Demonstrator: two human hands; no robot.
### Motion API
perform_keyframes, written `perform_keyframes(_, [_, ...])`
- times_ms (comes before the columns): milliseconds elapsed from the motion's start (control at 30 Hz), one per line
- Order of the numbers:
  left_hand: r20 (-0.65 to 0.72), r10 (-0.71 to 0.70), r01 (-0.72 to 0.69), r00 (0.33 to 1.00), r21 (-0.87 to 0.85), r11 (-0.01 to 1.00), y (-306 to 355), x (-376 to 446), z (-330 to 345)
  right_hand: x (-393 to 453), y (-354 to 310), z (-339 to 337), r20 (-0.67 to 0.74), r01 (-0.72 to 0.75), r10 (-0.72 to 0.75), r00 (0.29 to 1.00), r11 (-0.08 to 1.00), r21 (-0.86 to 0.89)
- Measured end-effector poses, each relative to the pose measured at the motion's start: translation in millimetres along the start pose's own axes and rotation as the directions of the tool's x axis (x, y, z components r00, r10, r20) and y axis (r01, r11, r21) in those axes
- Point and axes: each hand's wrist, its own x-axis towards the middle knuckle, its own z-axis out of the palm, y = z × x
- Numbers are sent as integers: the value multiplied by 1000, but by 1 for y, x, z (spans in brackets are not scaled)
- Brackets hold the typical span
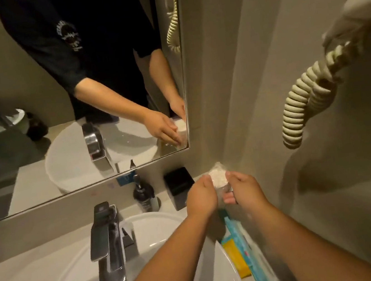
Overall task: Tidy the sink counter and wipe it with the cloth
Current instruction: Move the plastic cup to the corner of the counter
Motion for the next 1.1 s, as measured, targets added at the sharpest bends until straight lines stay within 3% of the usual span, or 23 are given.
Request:
perform_keyframes(400, [-1, -120, 118, 993, -170, 978, -27, 86, 68, 101, 36, 27, -111, 19, -28, 993, 997, -80])
perform_keyframes(900, [-18, -158, 150, 987, -235, 960, -21, 90, 67, 124, 39, 33, -59, 28, -35, 998, 994, -110])
perform_keyframes(1000, [15, -113, 114, 994, -122, 986, -19, 69, 56, 97, 40, 22, -25, 76, -81, 996, 982, -176])
perform_keyframes(1100, [103, 69, -88, 992, 189, 978, -30, 35, 42, 48, 56, -9, 29, 133, -130, 991, 940, -313])
